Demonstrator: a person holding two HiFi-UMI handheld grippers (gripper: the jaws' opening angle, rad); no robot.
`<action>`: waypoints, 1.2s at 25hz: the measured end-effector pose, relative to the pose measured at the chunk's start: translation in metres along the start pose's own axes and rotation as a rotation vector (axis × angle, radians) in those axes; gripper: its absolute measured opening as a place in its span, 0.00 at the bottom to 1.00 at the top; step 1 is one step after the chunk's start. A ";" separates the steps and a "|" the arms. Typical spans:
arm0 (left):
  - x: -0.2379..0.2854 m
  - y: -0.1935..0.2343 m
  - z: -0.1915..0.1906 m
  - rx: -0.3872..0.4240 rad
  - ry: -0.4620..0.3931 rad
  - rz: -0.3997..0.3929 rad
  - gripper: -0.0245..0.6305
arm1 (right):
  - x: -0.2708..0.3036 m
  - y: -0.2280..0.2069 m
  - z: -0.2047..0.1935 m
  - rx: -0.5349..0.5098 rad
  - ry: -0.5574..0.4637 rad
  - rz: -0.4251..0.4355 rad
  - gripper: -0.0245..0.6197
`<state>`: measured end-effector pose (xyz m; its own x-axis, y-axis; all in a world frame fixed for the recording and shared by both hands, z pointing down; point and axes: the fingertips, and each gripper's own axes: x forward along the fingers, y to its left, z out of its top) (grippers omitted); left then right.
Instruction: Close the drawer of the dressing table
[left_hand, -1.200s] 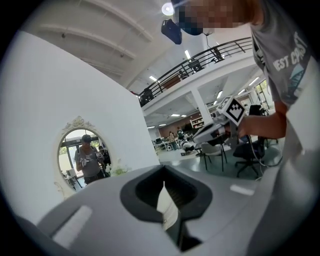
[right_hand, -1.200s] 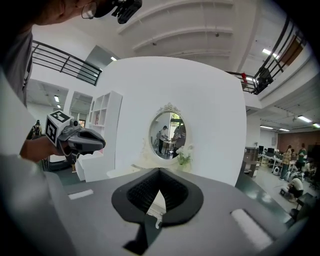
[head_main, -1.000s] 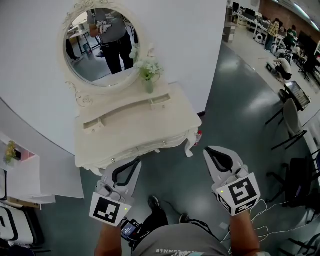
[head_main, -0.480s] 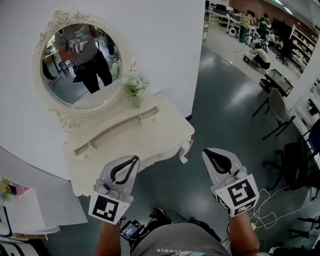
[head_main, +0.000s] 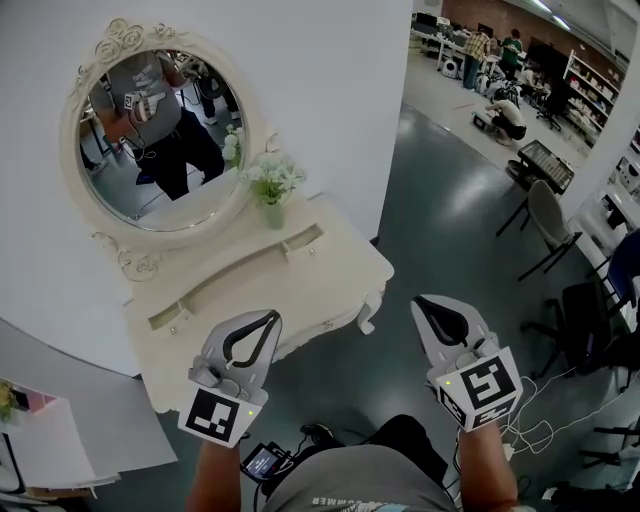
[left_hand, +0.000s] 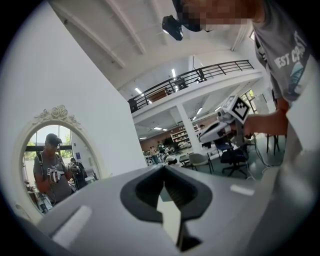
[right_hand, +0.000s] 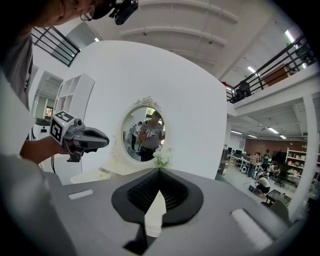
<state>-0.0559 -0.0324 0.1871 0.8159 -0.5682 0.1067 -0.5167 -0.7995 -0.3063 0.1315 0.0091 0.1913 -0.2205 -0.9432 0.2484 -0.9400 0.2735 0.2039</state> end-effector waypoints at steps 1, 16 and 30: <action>-0.001 0.004 -0.002 0.001 -0.003 0.000 0.04 | 0.004 0.002 0.001 -0.001 0.001 0.000 0.04; 0.022 0.071 -0.032 -0.002 0.085 0.158 0.04 | 0.118 -0.011 0.004 -0.021 -0.036 0.196 0.04; 0.100 0.126 -0.064 -0.062 0.183 0.305 0.04 | 0.248 -0.063 -0.007 -0.051 -0.015 0.386 0.04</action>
<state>-0.0555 -0.2025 0.2200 0.5647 -0.8033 0.1891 -0.7485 -0.5951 -0.2925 0.1383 -0.2404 0.2469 -0.5599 -0.7715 0.3021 -0.7728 0.6177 0.1454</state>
